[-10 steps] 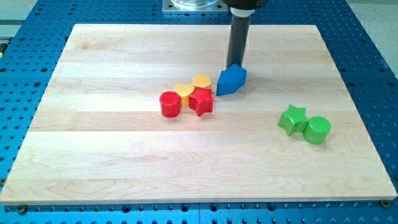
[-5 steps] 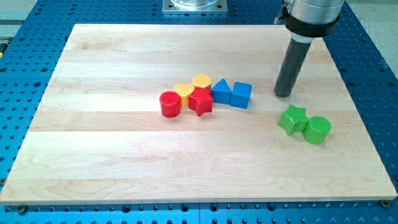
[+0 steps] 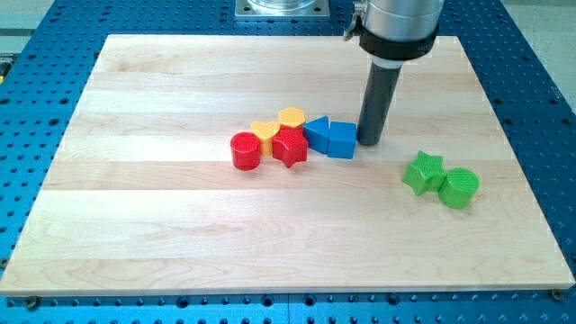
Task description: Push the blue blocks into the group of blocks
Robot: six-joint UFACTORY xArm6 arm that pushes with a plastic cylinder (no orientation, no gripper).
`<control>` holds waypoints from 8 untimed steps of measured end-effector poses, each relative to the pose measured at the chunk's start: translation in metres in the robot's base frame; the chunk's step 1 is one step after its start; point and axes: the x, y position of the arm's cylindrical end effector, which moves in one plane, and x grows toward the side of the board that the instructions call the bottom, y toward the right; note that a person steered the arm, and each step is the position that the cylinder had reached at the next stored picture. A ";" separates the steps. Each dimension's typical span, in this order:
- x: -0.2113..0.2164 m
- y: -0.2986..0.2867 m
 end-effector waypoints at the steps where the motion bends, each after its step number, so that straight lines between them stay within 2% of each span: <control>1: 0.005 -0.021; 2: 0.033 -0.030; 3: 0.059 0.000; 6: 0.073 -0.022; 8: 0.070 -0.015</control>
